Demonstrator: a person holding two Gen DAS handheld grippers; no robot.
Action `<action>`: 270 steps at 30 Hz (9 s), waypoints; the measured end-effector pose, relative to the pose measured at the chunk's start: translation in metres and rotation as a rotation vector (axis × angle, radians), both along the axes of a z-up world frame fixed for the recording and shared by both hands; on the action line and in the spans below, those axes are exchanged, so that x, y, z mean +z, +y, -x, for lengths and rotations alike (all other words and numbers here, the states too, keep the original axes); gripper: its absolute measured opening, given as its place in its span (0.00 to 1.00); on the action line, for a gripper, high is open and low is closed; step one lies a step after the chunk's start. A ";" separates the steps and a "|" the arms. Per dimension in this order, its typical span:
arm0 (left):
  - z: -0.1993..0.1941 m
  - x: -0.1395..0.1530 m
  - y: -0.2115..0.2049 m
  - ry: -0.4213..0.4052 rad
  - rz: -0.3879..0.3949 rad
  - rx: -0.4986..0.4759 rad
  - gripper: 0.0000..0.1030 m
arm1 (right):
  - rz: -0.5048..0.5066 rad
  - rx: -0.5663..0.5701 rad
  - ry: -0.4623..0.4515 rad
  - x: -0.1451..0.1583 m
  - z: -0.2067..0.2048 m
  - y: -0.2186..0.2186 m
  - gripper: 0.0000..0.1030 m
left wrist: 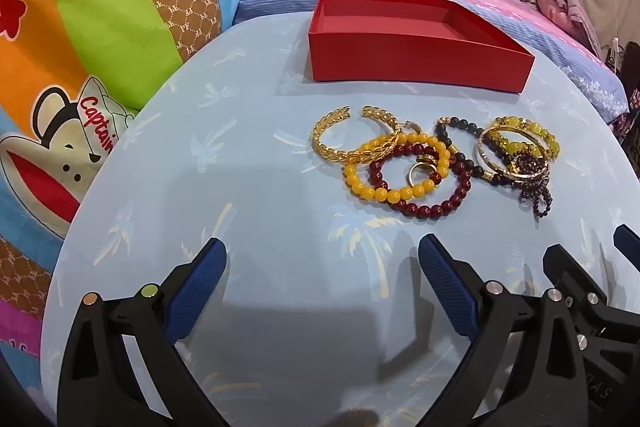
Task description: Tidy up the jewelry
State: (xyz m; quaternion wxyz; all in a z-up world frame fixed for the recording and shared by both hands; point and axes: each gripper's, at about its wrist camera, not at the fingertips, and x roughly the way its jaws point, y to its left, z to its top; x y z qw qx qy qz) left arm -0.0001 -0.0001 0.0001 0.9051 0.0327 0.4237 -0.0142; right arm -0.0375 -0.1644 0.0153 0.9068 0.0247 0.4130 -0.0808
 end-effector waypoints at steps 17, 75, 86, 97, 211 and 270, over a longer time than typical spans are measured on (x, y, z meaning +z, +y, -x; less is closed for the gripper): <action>0.001 0.003 -0.003 -0.003 0.004 0.001 0.90 | 0.013 -0.004 -0.002 0.006 0.004 -0.006 0.94; 0.002 -0.003 -0.001 0.003 0.023 0.001 0.89 | 0.027 -0.006 -0.003 0.001 0.002 0.002 0.94; 0.002 -0.003 0.000 0.003 0.023 0.001 0.89 | 0.028 -0.006 -0.002 0.002 0.002 0.002 0.94; 0.005 0.002 0.001 -0.001 0.040 -0.010 0.89 | 0.040 -0.016 -0.004 0.004 0.003 -0.001 0.94; -0.033 0.001 0.033 0.020 0.121 -0.045 0.54 | 0.085 0.069 0.061 -0.002 -0.085 0.019 0.58; -0.291 0.070 -0.052 -0.022 0.092 -0.200 0.54 | -0.073 0.140 0.005 0.071 -0.319 -0.052 0.58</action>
